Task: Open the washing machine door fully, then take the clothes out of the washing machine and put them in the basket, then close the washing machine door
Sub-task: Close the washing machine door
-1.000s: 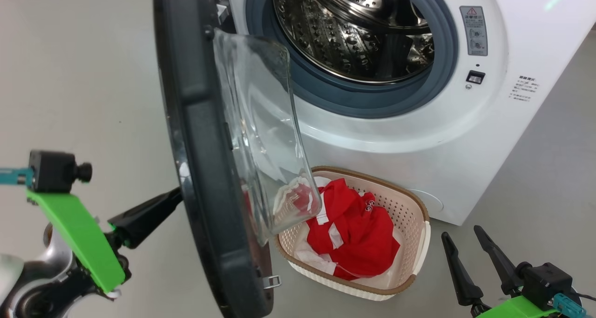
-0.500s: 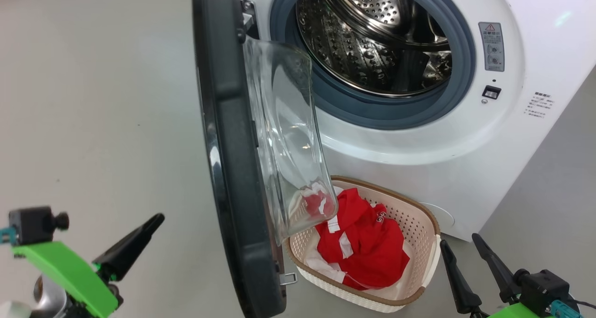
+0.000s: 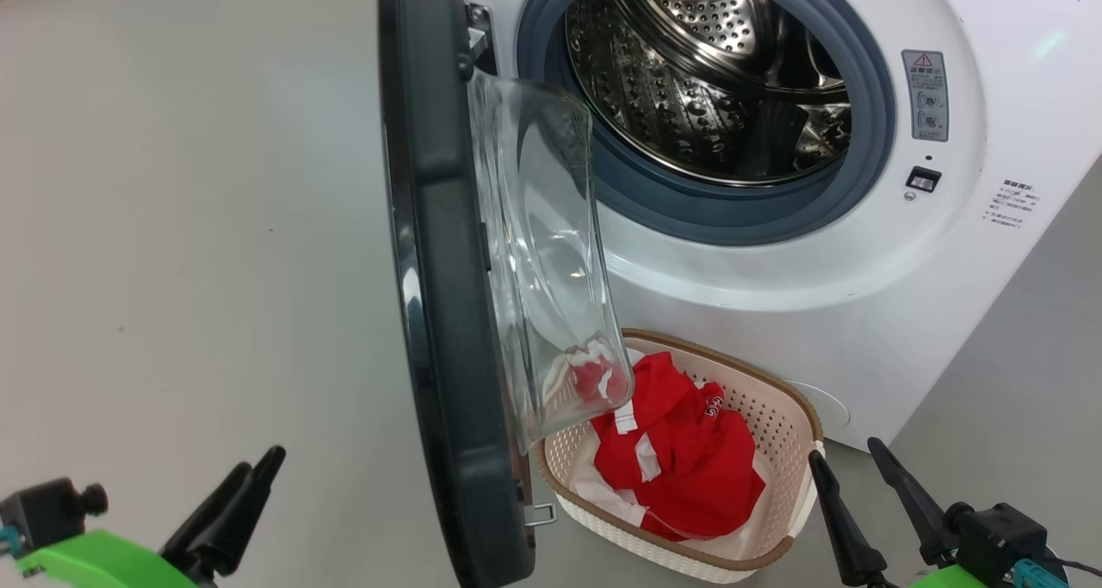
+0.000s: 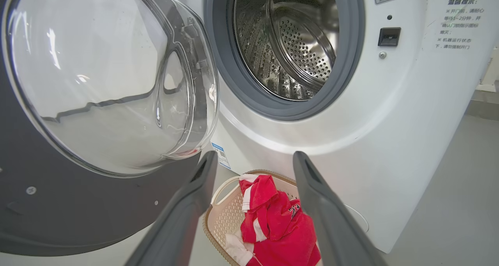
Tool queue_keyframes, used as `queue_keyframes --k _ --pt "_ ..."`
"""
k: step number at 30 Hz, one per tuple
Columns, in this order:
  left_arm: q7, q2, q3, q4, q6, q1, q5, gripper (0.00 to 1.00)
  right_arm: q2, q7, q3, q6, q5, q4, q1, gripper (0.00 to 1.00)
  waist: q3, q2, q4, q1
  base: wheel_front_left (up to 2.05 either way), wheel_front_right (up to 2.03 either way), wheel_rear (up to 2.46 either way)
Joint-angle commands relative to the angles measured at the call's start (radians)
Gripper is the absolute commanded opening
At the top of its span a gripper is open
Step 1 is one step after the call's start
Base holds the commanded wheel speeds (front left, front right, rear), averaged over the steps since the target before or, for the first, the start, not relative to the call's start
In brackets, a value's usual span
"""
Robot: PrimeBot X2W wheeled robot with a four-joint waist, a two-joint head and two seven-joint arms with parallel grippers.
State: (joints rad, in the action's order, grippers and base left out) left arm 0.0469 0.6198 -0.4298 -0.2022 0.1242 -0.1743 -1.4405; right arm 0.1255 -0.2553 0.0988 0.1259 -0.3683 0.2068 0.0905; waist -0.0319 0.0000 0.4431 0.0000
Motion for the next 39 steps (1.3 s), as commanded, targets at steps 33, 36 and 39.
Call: queue_keyframes --k 33,36,39 --pt "0.215 -0.257 0.312 -0.186 0.007 0.055 0.739 1.00 0.018 -0.006 -0.033 0.005 0.001 -0.032 0.018 1.00 -0.002 0.0000 -0.024 0.0000 0.00 0.00 0.00" --pt "0.215 -0.297 0.377 -0.152 0.007 0.081 0.892 1.00 0.017 -0.006 -0.041 0.005 0.002 -0.036 0.021 1.00 0.001 0.0000 -0.027 0.0000 0.00 0.00 0.00" --pt "0.215 -0.357 0.448 -0.104 0.007 0.106 1.003 1.00 0.015 -0.006 -0.050 0.005 0.004 -0.042 0.023 1.00 0.000 0.0000 -0.030 0.0000 0.00 0.00 0.00"
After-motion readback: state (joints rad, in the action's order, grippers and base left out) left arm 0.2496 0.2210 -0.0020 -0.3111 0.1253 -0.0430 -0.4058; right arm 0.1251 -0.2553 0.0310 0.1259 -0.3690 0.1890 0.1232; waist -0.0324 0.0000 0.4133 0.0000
